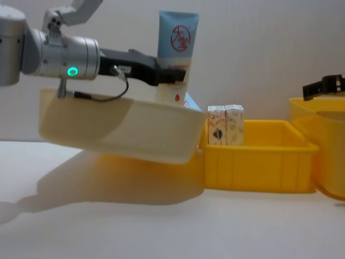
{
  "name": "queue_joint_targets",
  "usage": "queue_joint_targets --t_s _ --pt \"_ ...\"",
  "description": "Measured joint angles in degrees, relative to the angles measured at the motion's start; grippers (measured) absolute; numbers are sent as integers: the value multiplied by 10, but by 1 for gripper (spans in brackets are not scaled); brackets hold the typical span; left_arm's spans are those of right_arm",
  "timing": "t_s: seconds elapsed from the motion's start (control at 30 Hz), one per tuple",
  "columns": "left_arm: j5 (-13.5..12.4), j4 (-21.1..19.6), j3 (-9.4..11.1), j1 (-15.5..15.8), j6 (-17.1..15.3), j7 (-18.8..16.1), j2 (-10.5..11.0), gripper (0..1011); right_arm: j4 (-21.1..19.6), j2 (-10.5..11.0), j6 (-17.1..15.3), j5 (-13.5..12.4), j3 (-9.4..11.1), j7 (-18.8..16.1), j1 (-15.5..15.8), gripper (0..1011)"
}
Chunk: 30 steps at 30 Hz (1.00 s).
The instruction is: Bimanual collaborative sorting of washing and personal care products
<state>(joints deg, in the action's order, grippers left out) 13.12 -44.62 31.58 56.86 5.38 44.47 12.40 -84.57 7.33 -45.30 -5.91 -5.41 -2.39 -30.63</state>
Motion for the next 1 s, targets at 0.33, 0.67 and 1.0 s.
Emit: queue_joint_targets --t_s 0.33,0.67,1.0 --pt "23 -37 -6 -38 -37 1 16 352 0 0 0 0 0 0 0 1001" --pt "37 -102 -8 -57 -66 6 38 352 0 0 0 0 0 0 0 1001" --pt "45 -150 -4 -53 -68 24 46 353 0 0 0 0 0 0 0 1001"
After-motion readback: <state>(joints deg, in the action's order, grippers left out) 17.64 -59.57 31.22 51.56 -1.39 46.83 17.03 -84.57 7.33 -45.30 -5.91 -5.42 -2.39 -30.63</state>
